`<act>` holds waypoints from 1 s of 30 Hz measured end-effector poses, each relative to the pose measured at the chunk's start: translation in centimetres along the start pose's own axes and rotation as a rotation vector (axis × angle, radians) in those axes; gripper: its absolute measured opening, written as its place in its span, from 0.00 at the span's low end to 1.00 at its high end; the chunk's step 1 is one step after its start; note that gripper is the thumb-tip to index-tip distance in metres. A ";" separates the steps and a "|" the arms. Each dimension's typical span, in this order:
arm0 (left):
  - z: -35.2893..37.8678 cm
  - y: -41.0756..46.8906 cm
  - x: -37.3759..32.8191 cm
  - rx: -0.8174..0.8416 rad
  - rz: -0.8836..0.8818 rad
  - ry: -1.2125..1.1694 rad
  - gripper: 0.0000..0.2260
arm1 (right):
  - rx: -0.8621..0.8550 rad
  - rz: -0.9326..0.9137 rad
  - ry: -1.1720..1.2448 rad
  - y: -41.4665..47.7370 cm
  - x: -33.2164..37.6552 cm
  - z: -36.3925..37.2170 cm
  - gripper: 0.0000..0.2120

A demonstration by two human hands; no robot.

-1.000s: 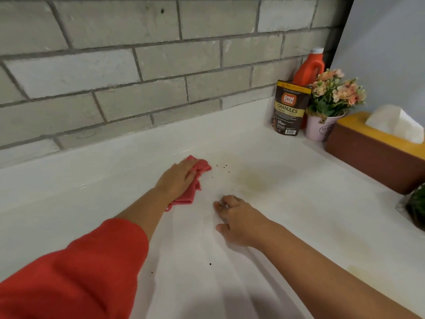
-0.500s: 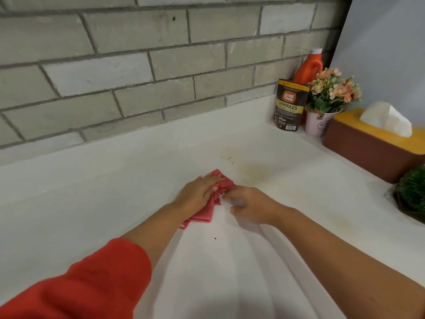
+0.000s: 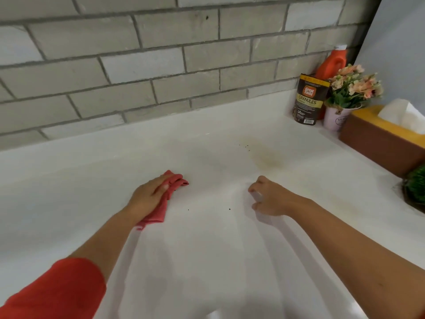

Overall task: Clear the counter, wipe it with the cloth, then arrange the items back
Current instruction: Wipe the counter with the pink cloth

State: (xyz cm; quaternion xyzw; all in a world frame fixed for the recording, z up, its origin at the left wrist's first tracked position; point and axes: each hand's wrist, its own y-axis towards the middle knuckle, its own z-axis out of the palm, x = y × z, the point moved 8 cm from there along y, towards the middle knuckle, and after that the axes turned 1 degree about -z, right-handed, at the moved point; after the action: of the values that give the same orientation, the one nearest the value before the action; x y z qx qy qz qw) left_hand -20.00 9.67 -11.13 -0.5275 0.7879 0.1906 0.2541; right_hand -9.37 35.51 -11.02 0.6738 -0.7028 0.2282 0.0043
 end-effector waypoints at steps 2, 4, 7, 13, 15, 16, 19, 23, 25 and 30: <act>1.8 -0.7 -0.6 -0.048 0.003 0.153 0.17 | 0.013 0.005 -0.002 -0.1 -0.1 0.0 0.23; 3.5 -1.2 -2.8 -0.071 0.049 0.178 0.18 | 0.022 0.011 0.021 -0.2 -0.2 0.0 0.22; 6.7 -2.6 -7.1 -0.041 0.160 0.182 0.19 | 0.033 0.006 0.083 -0.5 -0.5 -0.1 0.20; 11.5 -7.7 -13.4 0.068 0.320 -0.044 0.16 | -0.055 0.036 0.208 -1.5 -1.4 -2.0 0.22; 9.6 -7.8 -13.0 0.057 0.258 -0.294 0.14 | -0.078 0.054 0.163 -1.9 -1.6 -2.4 0.21; 8.1 -7.4 -12.3 0.012 0.232 -0.378 0.14 | -0.061 0.066 0.130 -2.2 -1.5 -2.2 0.20; 4.6 -5.6 -9.5 -0.143 0.203 -0.244 0.13 | 0.026 0.106 0.017 -2.8 -1.1 -1.0 0.18; 5.7 -4.1 -8.2 -0.061 0.216 0.051 0.15 | 0.024 0.143 -0.004 -2.7 -0.8 -0.8 0.17; 6.9 -3.9 -8.7 -0.040 0.218 0.104 0.16 | 0.006 0.152 0.001 -2.7 -0.8 -0.9 0.17; 9.8 -4.7 -10.6 0.069 0.279 0.158 0.18 | -0.023 0.167 0.038 -3.5 -0.6 -0.4 0.19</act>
State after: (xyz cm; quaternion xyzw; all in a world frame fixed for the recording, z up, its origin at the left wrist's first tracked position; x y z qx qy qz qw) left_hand -10.38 21.23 -12.72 -0.4172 0.8772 0.1547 0.1804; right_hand -6.12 36.29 -9.73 0.6083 -0.7589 0.2323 0.0063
